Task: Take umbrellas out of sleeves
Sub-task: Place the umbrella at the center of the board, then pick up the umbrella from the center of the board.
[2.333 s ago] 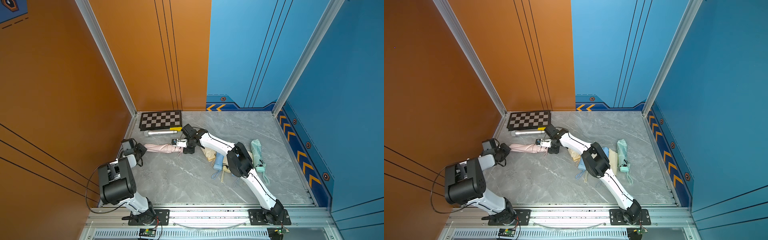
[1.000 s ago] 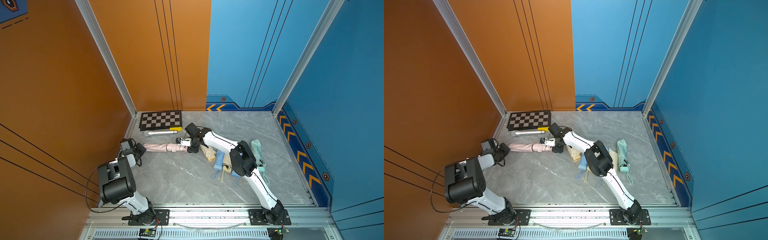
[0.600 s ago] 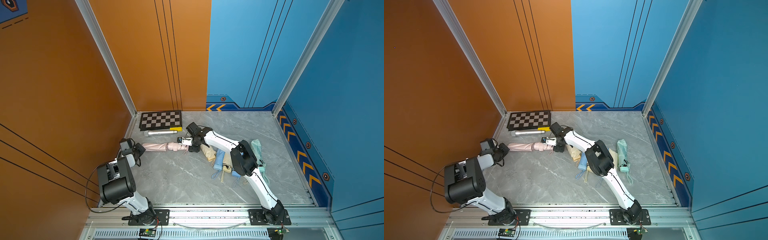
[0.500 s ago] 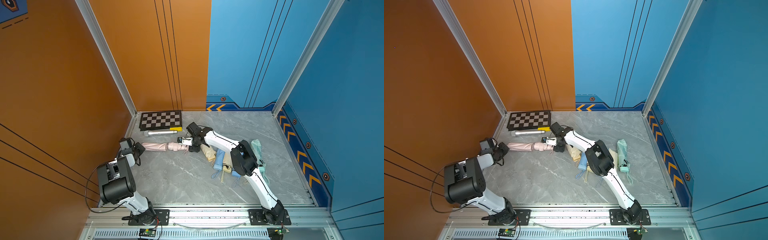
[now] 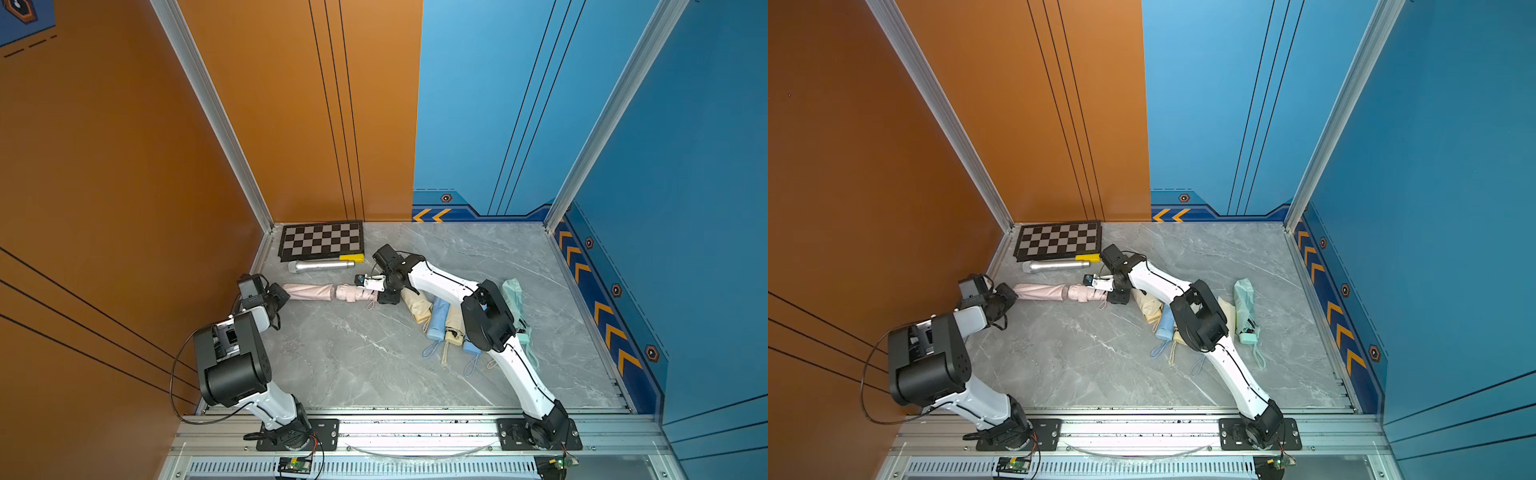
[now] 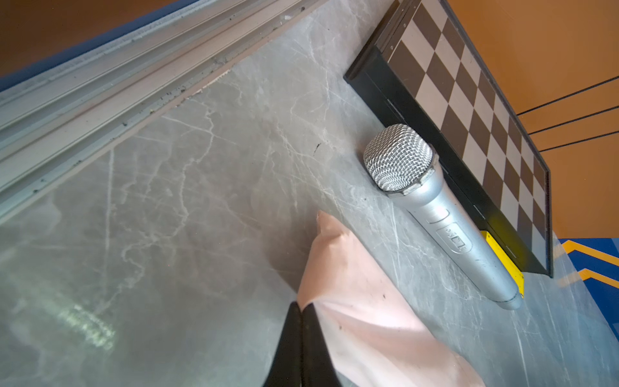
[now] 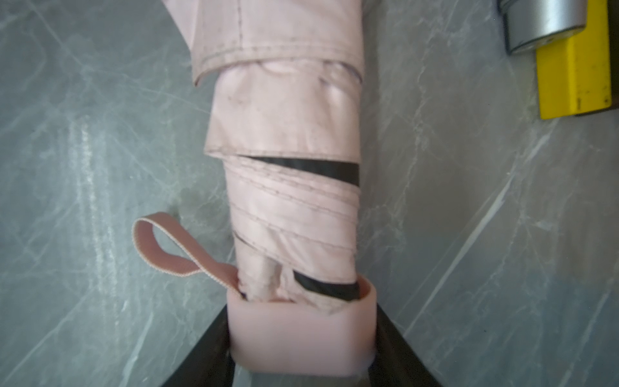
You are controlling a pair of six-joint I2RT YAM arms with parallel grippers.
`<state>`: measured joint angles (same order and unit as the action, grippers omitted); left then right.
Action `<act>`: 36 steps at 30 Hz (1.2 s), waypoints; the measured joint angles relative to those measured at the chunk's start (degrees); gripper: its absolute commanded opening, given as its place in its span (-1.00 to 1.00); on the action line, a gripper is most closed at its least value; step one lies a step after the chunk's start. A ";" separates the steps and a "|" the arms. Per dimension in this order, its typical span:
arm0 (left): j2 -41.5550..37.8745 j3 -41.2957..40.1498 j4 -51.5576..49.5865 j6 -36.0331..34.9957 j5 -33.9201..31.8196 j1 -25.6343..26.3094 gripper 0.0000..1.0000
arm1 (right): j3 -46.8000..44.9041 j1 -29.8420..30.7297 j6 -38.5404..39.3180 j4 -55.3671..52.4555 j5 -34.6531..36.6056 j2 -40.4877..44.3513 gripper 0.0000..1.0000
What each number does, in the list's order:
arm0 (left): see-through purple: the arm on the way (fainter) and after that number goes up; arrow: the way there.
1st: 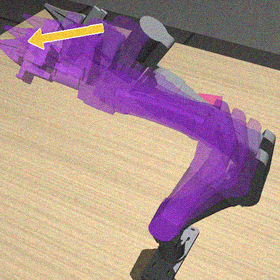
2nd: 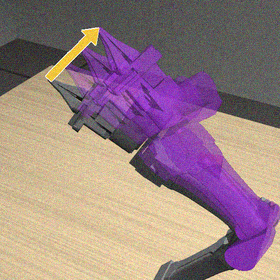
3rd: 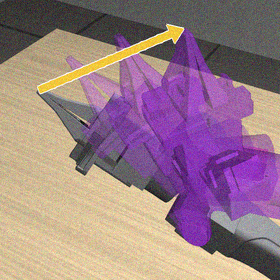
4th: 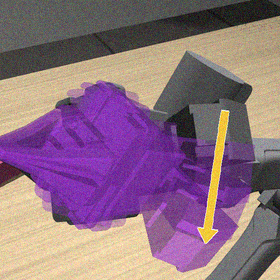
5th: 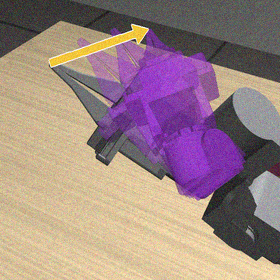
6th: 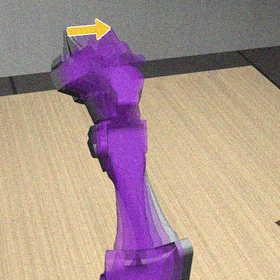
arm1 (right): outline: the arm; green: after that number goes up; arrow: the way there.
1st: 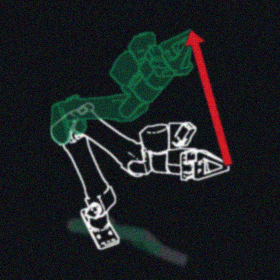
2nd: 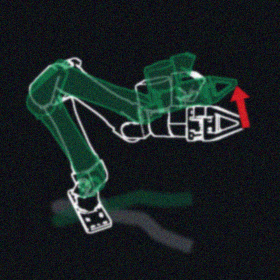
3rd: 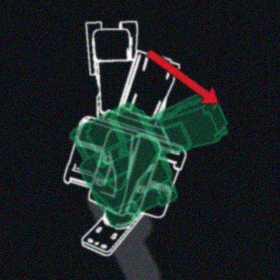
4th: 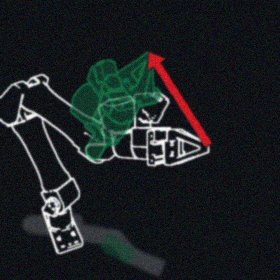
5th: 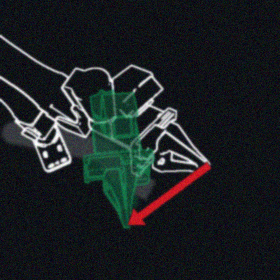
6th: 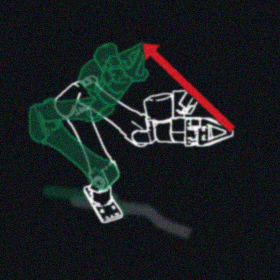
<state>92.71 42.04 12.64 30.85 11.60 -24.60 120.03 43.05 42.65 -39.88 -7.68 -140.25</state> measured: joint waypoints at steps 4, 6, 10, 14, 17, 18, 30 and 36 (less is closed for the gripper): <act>0.00 0.02 0.00 0.02 0.00 -0.04 -0.92 | 0.00 0.00 0.17 0.00 0.07 0.00 0.47; 0.00 0.02 0.00 0.13 0.00 -0.04 -0.77 | 0.00 0.00 0.28 -0.11 0.37 0.22 0.61; 0.00 0.02 0.00 1.18 0.02 -0.04 -0.43 | 0.00 0.00 0.46 -0.15 0.52 0.44 0.75; -1.09 0.02 -0.28 2.51 0.26 -0.02 -0.11 | -0.85 0.00 0.07 -0.28 0.42 1.22 0.82; -3.80 -0.02 -0.26 3.45 0.61 0.04 0.03 | -2.27 0.00 -1.05 -1.38 -0.31 3.52 0.90; -4.66 -0.02 -0.15 3.85 0.74 0.20 0.07 | -2.64 0.00 -1.57 -1.46 -0.76 4.42 0.92; -13.64 0.02 -0.17 8.41 5.01 6.10 0.58 | -9.94 0.00 -14.21 0.15 -0.85 21.33 1.00; -17.27 0.55 -3.39 8.79 5.79 11.23 0.90 | -15.65 0.07 -23.96 0.70 5.77 24.85 1.00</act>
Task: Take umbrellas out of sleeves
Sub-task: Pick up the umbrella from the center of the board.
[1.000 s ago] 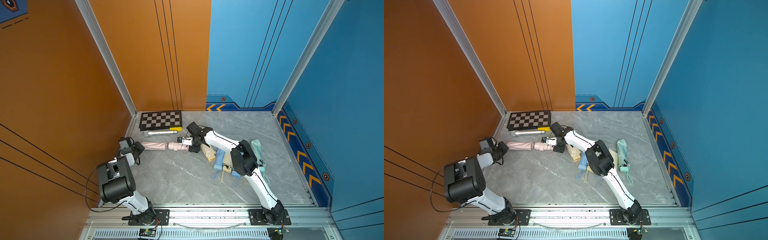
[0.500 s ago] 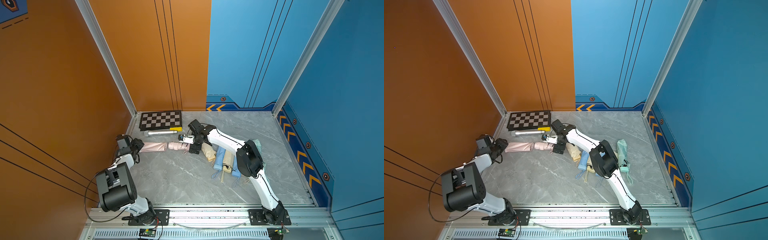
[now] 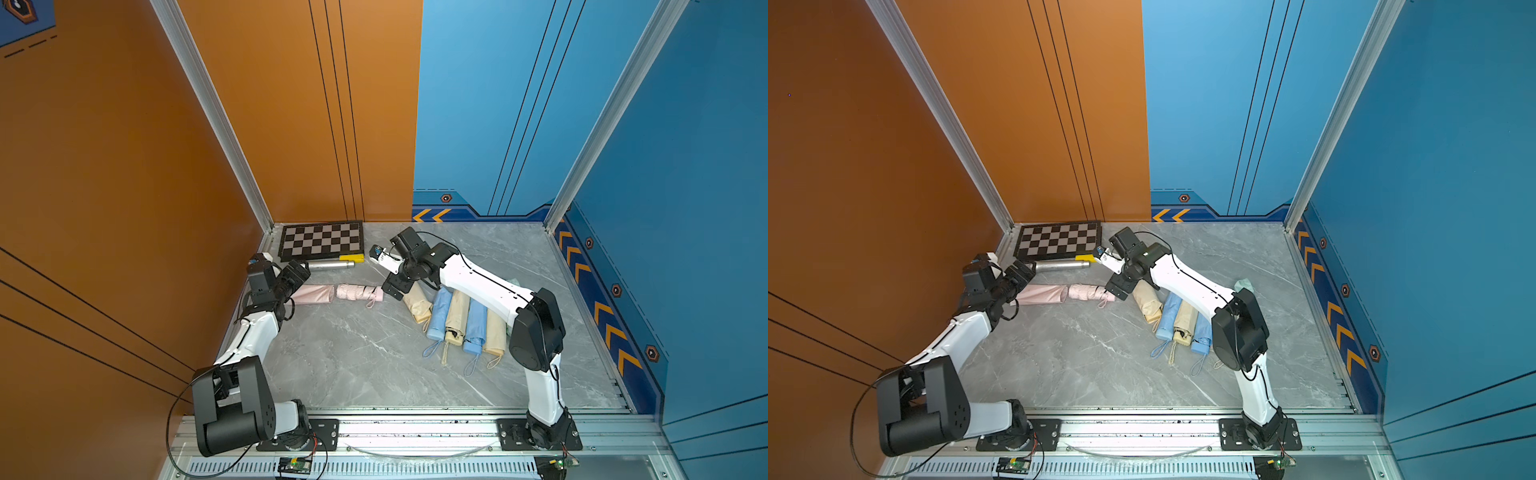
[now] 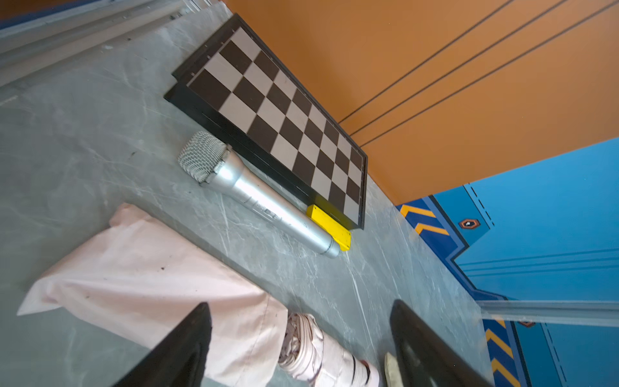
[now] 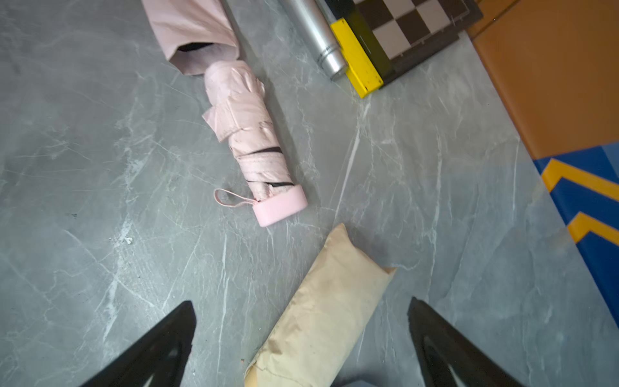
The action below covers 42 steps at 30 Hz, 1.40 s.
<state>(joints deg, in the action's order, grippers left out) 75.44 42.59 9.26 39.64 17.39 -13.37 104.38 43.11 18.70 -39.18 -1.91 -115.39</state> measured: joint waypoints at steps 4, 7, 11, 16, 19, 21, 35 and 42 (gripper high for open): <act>-2.62 2.67 -6.71 -2.25 -1.14 4.92 0.97 | -5.35 0.11 -5.49 0.17 6.67 1.31 1.00; -3.78 7.04 -13.00 -4.44 -1.14 8.61 0.96 | -8.20 0.09 -10.03 0.11 9.60 1.31 1.00; -4.52 12.44 -19.91 -8.39 0.39 10.56 0.96 | -9.27 0.00 -15.76 0.13 11.41 1.29 1.00; -6.14 14.80 -25.59 -12.31 -1.09 17.92 0.96 | -8.22 -0.39 -21.24 0.09 11.61 -0.57 1.00; -8.15 13.11 -26.18 -12.41 -2.19 19.50 0.96 | -6.58 -0.90 -23.96 0.13 11.56 -4.00 1.00; -9.77 11.69 -26.32 -12.41 -3.41 19.41 0.96 | -6.29 -1.20 -25.31 0.09 11.58 -6.08 0.97; -14.36 6.78 -26.14 -12.20 -8.87 18.88 0.96 | -6.08 -2.21 -29.31 -0.87 10.49 -10.05 0.55; -13.38 4.96 -24.90 -9.70 -9.73 18.08 0.96 | -6.08 -2.21 -29.51 -0.85 9.86 -10.73 0.23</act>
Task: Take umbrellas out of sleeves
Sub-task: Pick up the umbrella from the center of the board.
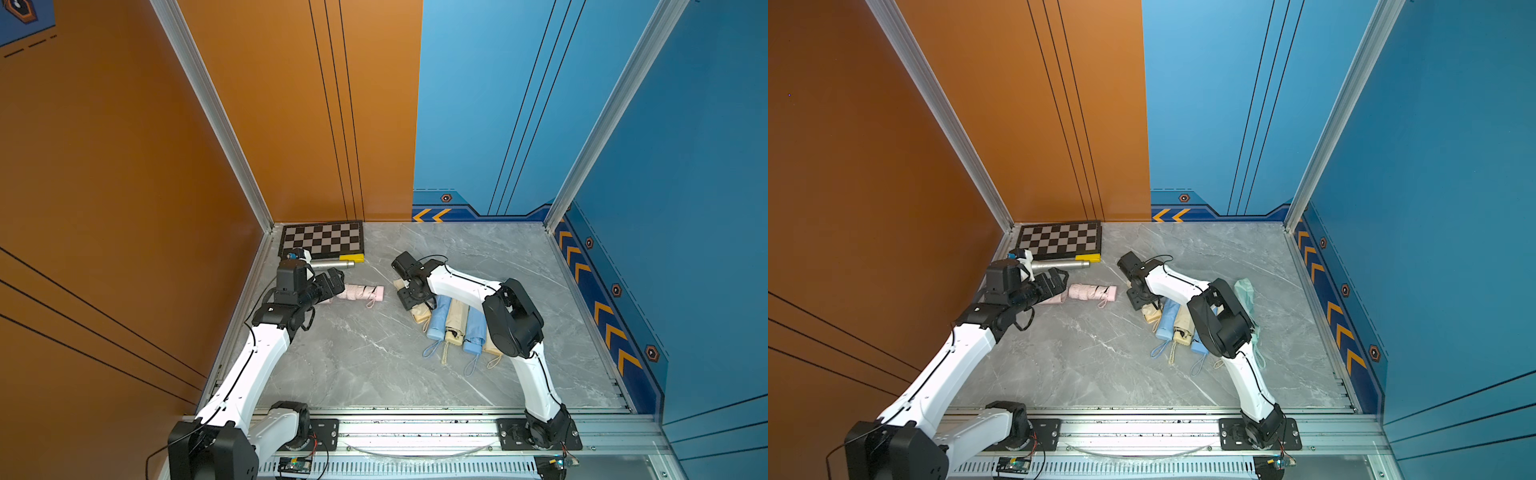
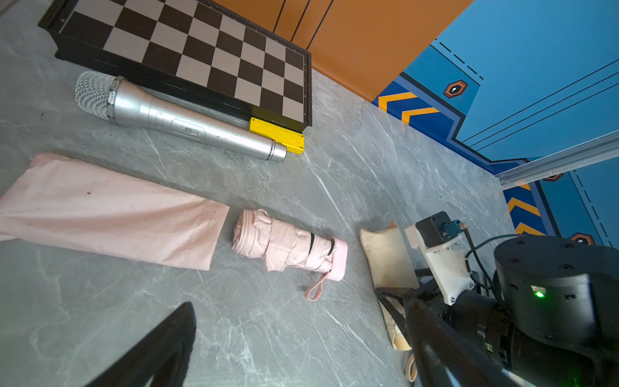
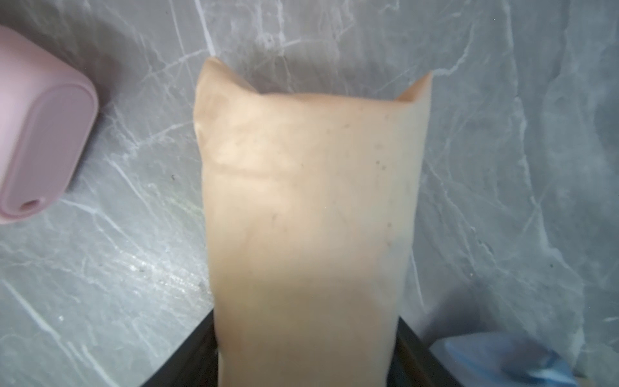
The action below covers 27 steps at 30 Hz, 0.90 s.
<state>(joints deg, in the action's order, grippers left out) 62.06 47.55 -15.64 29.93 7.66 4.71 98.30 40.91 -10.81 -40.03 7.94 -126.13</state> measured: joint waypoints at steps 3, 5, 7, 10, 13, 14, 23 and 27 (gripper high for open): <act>0.00 -0.66 0.57 0.79 -0.07 -0.55 0.98 | 0.00 -0.04 0.33 0.00 -0.20 0.00 0.10; 0.00 -1.09 1.29 1.18 0.02 -1.05 0.99 | 0.00 -0.09 0.72 -0.02 -0.20 0.00 0.01; 0.07 -1.73 2.10 1.60 0.46 -2.01 0.98 | 0.02 -0.09 1.55 0.00 -0.20 0.00 -0.07; 0.61 -2.40 2.64 2.64 2.21 -4.61 0.94 | 0.13 -0.09 3.50 0.02 -0.26 0.00 -0.14; 1.51 -2.58 2.67 3.15 4.76 -7.06 0.89 | 0.13 -0.09 6.25 0.09 -1.16 0.31 -0.17; 1.73 -2.58 2.64 3.15 5.60 -7.67 0.87 | 0.09 -0.09 7.58 0.09 -1.81 0.59 -0.18; 2.08 -2.58 2.34 2.89 11.06 -10.12 0.76 | -3.67 2.45 24.65 0.70 -7.08 9.84 -0.23; 1.38 -2.78 1.60 3.19 12.00 -12.26 0.75 | -3.67 5.57 31.21 1.18 -10.84 11.54 -0.24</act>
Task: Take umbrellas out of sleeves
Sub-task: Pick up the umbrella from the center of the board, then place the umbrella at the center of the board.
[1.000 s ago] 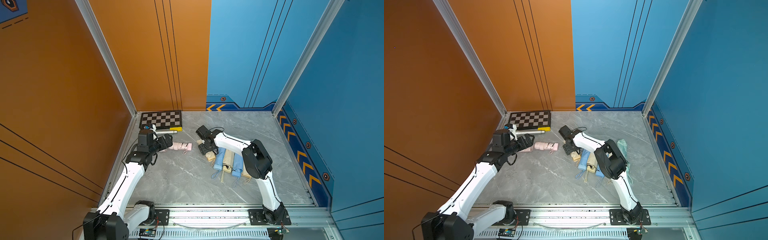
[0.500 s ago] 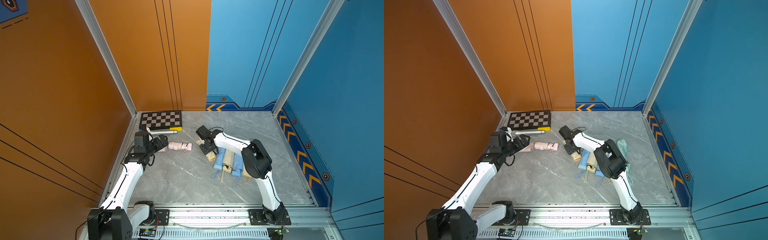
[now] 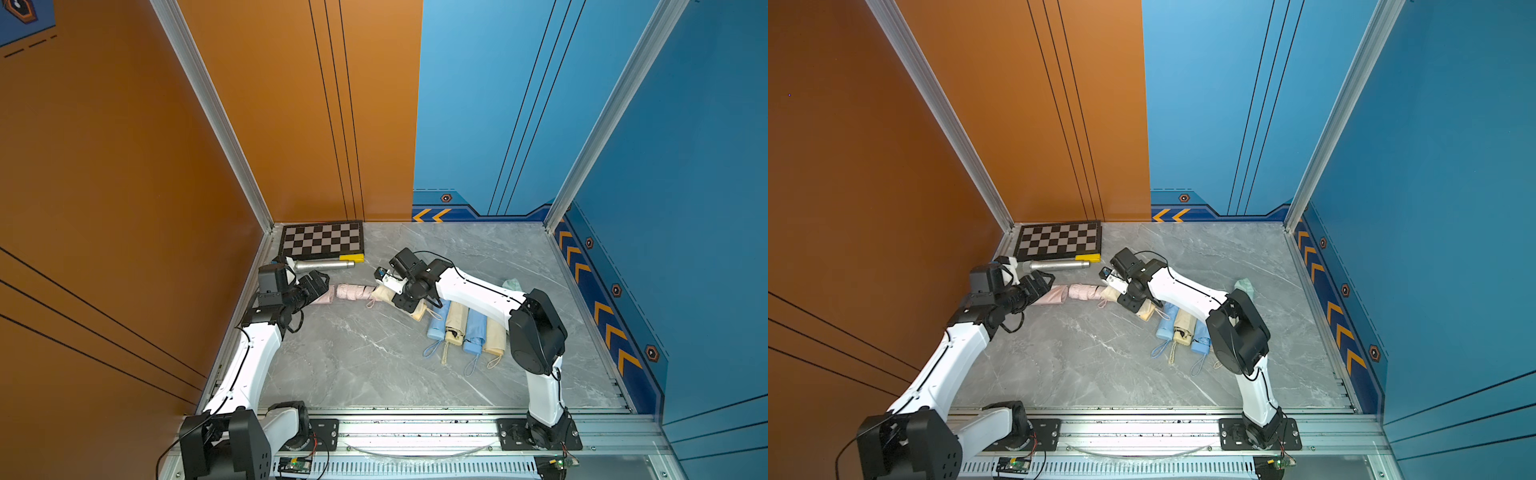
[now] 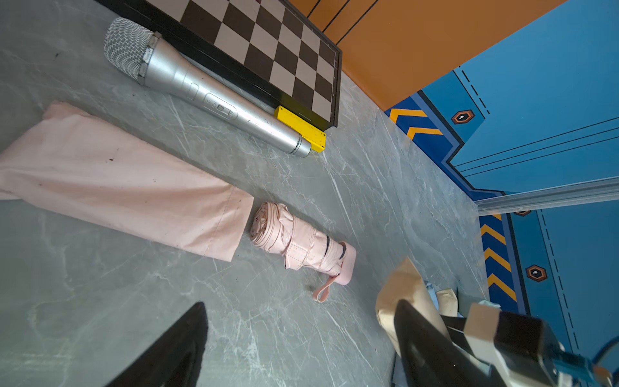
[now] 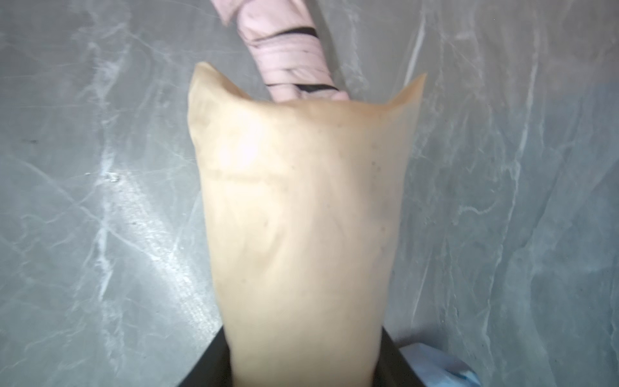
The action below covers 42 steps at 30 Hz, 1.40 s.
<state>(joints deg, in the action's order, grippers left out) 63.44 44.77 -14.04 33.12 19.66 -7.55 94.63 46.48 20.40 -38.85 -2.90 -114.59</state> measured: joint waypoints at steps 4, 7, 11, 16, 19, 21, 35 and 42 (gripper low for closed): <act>-2.38 -1.22 -0.57 1.09 0.17 -2.27 0.63 | 0.04 3.45 5.22 0.04 -1.01 -0.31 -0.24; -3.67 -2.14 -0.85 1.49 0.20 -4.00 0.62 | 1.99 5.88 8.09 -0.13 -2.05 -2.03 -0.24; -3.78 -2.75 -1.27 2.91 0.33 -5.97 0.63 | 6.38 8.28 10.34 0.04 -3.82 -6.73 -0.24; -4.09 -2.75 -2.40 4.87 -1.27 -6.49 0.69 | 10.56 10.27 11.87 0.33 -5.20 -12.50 -0.23; -5.03 -2.93 -3.02 5.97 -2.60 -7.19 0.70 | 12.24 11.30 12.44 0.42 -6.03 -15.13 -0.20; -5.77 -3.34 -3.19 6.45 -3.13 -7.52 0.70 | 12.74 11.80 12.81 0.46 -6.14 -16.31 -0.16; -6.91 -4.61 -5.79 9.01 -5.79 -7.80 0.75 | 14.82 12.52 14.08 2.67 -7.13 -18.64 0.93; -7.06 -4.61 -7.34 9.31 -6.14 -5.35 0.81 | 9.31 10.88 10.58 6.67 -12.46 -13.66 0.96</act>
<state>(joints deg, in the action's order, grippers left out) 56.38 40.16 -21.39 42.44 13.52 -12.91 103.94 57.36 30.98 -32.18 -15.35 -128.25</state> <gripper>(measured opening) 0.907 0.981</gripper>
